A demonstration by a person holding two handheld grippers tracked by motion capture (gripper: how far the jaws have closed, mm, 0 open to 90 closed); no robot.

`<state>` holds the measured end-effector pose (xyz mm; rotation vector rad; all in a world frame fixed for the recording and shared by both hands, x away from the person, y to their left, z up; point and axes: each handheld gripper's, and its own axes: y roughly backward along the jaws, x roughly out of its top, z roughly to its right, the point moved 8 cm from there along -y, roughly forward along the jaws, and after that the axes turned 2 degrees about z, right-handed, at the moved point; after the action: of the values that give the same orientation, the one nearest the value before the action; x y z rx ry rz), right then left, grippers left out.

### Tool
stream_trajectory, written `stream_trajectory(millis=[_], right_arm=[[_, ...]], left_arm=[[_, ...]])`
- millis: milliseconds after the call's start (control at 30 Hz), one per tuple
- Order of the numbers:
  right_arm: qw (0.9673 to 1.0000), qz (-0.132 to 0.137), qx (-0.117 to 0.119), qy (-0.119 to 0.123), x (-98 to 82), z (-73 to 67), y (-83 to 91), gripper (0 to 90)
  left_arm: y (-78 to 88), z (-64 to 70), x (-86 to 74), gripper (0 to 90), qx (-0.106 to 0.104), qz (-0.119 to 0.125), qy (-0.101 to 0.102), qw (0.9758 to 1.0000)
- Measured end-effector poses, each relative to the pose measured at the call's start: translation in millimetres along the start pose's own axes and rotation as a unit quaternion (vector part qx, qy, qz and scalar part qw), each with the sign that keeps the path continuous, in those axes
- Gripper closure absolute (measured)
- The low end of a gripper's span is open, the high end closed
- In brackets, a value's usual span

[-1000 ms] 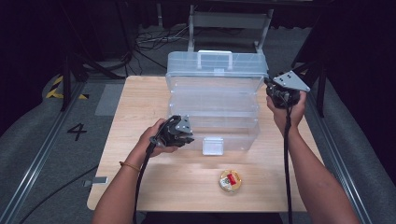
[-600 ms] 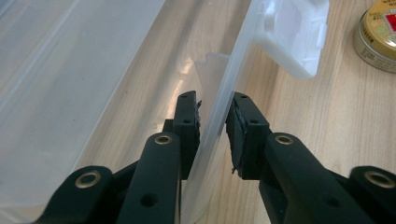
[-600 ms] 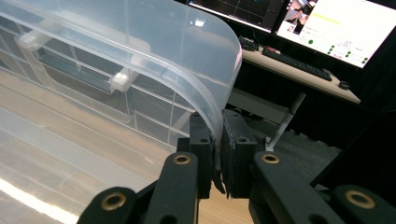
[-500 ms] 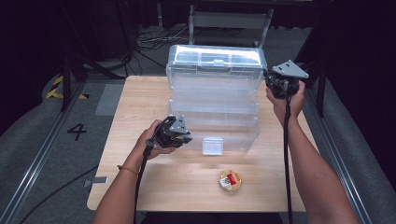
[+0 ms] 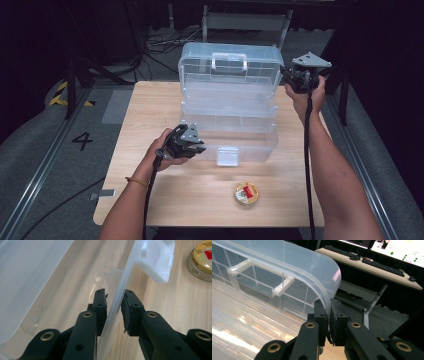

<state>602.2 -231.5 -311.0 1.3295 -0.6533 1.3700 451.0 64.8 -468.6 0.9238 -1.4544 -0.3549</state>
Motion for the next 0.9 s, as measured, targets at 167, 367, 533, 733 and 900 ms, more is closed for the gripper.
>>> stream_trajectory(millis=[167,367,533,733,900], right_arm=[[0.9999,-0.002,0.006,-0.008,1.4,3.5,-6.8,85.4],[0.9997,-0.007,0.015,-0.019,4.0,7.7,-16.5,85.5],[0.9992,-0.009,0.018,-0.034,4.9,11.7,-27.3,85.8],[0.9989,-0.016,0.019,-0.039,6.3,16.2,-42.4,85.8],[0.9986,-0.020,0.020,-0.045,5.6,18.8,-48.9,85.9]], left_arm=[[-0.9,0.2,0.2,75.0,-0.005,0.004,0.004,1.0000],[-1.3,0.2,0.3,75.0,-0.006,0.005,0.005,1.0000],[-1.6,0.0,0.1,75.0,-0.009,0.007,0.007,0.9999],[-1.7,-0.6,-0.4,75.1,-0.012,0.006,0.007,0.9999],[-2.3,0.1,-0.1,74.5,-0.014,0.008,0.016,0.9998]])
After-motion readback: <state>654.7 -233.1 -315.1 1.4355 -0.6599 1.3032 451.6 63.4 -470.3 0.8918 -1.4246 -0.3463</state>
